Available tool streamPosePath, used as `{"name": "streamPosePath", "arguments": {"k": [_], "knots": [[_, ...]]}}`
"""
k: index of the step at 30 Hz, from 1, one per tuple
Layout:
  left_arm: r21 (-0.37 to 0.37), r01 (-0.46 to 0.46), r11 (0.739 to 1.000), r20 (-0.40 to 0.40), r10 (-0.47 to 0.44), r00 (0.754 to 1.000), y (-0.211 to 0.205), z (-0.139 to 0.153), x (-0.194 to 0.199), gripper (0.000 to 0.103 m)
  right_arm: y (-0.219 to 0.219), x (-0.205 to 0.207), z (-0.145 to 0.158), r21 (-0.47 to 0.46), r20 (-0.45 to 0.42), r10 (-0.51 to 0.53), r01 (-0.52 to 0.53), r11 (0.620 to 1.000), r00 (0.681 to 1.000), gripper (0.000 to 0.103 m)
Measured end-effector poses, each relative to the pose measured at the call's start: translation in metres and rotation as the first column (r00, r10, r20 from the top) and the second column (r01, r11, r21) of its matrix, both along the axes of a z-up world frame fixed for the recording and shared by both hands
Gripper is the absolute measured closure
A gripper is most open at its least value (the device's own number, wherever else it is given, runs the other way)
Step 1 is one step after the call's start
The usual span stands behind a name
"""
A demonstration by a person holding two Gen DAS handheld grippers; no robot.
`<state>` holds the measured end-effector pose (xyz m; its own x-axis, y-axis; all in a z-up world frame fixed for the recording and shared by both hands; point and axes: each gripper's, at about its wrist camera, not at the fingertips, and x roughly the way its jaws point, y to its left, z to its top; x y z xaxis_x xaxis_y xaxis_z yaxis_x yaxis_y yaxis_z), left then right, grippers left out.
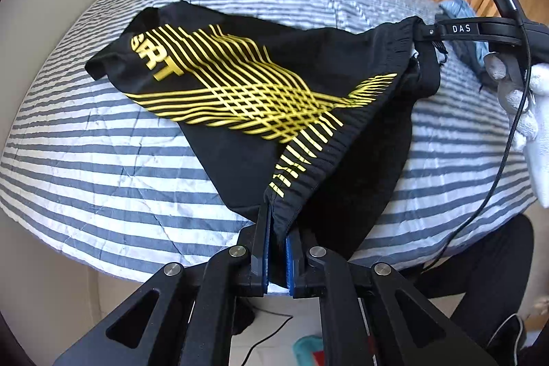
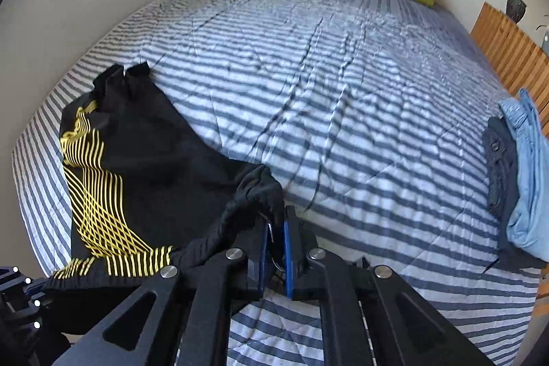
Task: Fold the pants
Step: 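Lift the black garment with both grippers and shake it open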
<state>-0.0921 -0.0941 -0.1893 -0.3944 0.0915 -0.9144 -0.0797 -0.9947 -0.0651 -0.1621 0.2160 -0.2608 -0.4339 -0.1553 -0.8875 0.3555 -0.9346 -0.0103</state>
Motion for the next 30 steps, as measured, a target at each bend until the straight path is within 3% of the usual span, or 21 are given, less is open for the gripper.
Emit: {"name": "streamPosePath", "arguments": {"k": [2, 4, 6, 12, 17, 21, 22, 25, 30], "knots": [[-0.014, 0.004, 1.000, 0.004, -0.004, 1.000, 0.004, -0.004, -0.001, 0.083, 0.011, 0.007, -0.011, -0.029, 0.021, 0.005, -0.005, 1.000, 1.000, 0.083], [-0.017, 0.019, 1.000, -0.015, -0.020, 1.000, 0.009, 0.004, -0.002, 0.067, 0.024, 0.016, -0.015, -0.059, 0.022, 0.004, -0.003, 0.998, 1.000, 0.060], [-0.047, 0.053, 0.997, -0.044, -0.055, 0.998, 0.015, 0.015, -0.003, 0.057, 0.041, 0.026, -0.015, -0.096, 0.013, -0.021, 0.022, 0.995, 1.000, 0.056], [-0.127, 0.157, 0.979, -0.053, -0.165, 0.985, 0.052, 0.024, -0.038, 0.057, 0.088, 0.055, -0.018, -0.239, 0.057, -0.089, 0.100, 0.966, 0.994, 0.056], [-0.201, 0.299, 0.933, 0.033, -0.298, 0.954, 0.099, -0.005, -0.081, 0.056, 0.096, 0.078, -0.031, -0.292, 0.089, -0.090, 0.112, 0.950, 0.992, 0.055], [-0.248, 0.330, 0.911, 0.082, -0.320, 0.944, 0.119, -0.028, -0.119, 0.056, 0.090, 0.082, -0.048, -0.285, 0.107, -0.099, 0.125, 0.950, 0.989, 0.055], [-0.246, 0.327, 0.912, 0.084, -0.316, 0.945, 0.121, -0.033, -0.128, 0.058, 0.088, 0.081, -0.051, -0.294, 0.113, -0.097, 0.126, 0.947, 0.989, 0.055], [-0.202, 0.299, 0.933, 0.077, -0.289, 0.954, 0.116, -0.032, -0.144, 0.078, 0.079, 0.074, -0.060, -0.305, 0.124, -0.094, 0.128, 0.944, 0.988, 0.055], [-0.118, 0.209, 0.971, 0.009, -0.210, 0.978, 0.083, -0.004, -0.149, 0.080, 0.057, 0.061, -0.069, -0.329, 0.142, -0.074, 0.117, 0.937, 0.987, 0.053]]}}
